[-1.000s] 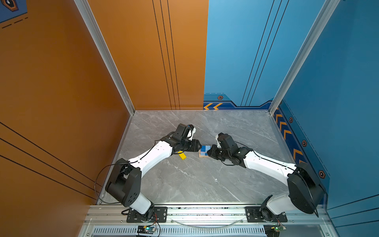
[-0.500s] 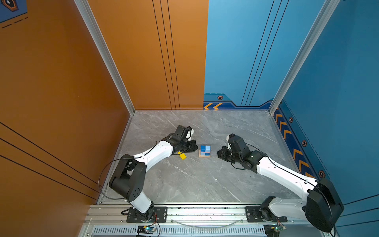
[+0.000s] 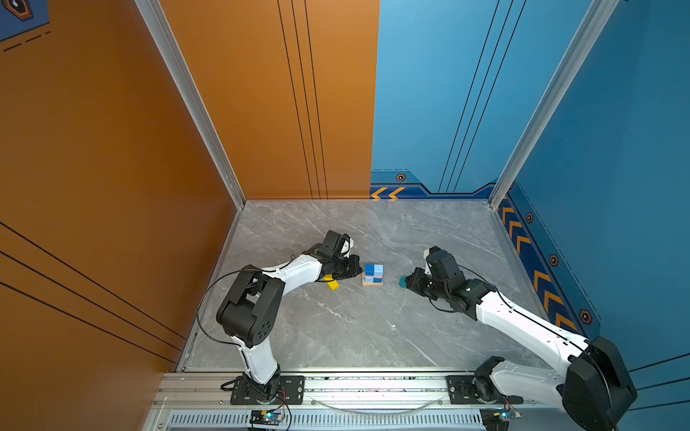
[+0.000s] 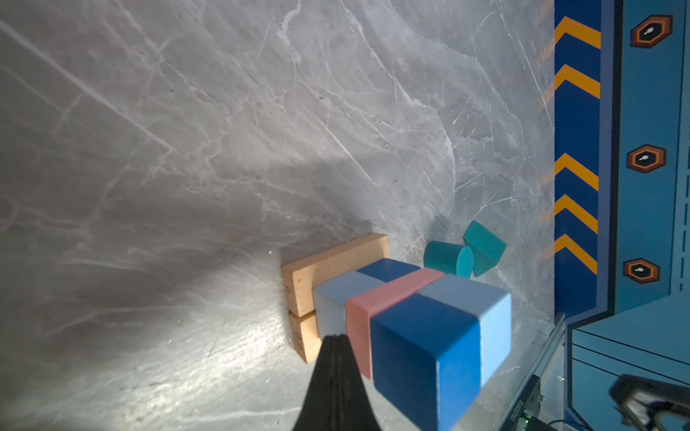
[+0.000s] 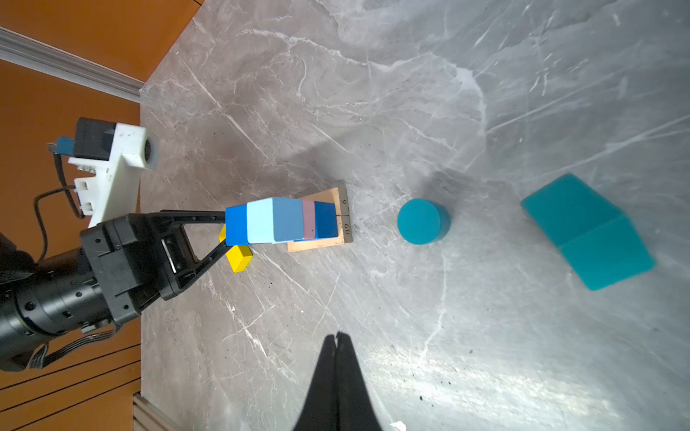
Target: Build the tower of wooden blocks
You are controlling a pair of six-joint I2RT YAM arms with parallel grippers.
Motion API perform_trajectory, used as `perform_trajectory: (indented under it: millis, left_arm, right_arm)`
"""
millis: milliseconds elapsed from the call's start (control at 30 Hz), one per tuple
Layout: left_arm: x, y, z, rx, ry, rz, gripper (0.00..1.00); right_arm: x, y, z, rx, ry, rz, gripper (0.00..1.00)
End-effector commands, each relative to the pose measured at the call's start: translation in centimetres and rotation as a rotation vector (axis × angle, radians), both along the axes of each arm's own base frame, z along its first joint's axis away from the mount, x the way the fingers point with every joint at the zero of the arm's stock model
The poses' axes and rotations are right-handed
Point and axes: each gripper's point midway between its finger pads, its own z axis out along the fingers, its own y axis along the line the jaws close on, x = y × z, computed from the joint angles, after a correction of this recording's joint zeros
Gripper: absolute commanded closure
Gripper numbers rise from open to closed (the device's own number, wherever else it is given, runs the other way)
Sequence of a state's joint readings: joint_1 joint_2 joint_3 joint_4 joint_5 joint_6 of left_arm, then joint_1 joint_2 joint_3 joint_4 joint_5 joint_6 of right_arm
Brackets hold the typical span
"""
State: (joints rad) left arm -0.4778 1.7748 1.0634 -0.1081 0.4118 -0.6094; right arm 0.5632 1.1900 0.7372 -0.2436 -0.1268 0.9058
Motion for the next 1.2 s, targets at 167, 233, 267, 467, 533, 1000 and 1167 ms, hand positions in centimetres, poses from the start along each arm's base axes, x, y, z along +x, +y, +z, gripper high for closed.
perform_trajectory:
  millis: [167, 233, 267, 467, 533, 1000, 1167]
  left_arm:
    - [-0.2, -0.4, -0.5, -0.036, 0.033, -0.004, 1.0]
    - [-0.2, -0.4, -0.5, -0.041, 0.034, -0.007, 1.0]
    - [-0.2, -0.5, -0.4, -0.043, 0.035, -0.008, 1.0]
    - [-0.4, -0.5, -0.5, -0.044, 0.041, -0.011, 1.0]
    - [-0.4, -0.7, -0.4, -0.046, 0.042, -0.013, 1.0]
    - [-1.0, -1.1, -0.8, -0.043, 0.062, -0.026, 1.0]
    - [-1.3, -1.2, -0.9, -0.043, 0.069, -0.031, 1.0]
  right_arm:
    - [-0.1, -0.4, -0.3, -0.008, -0.009, 0.002, 1.0]
    - [0.0, -0.4, -0.4, -0.008, -0.007, 0.002, 1.0]
    - [0.0, -0.3, -0.4, -0.007, -0.004, 0.004, 1.0]
    - [0.0, -0.3, -0.6, -0.005, -0.001, 0.004, 1.0]
    - [0.0, -0.3, -0.7, -0.007, 0.001, 0.004, 1.0]
    - [0.0, -0.2, -1.0, -0.005, 0.008, 0.003, 1.0]
    - [0.0, -0.2, -1.2, -0.005, 0.012, 0.002, 1.0]
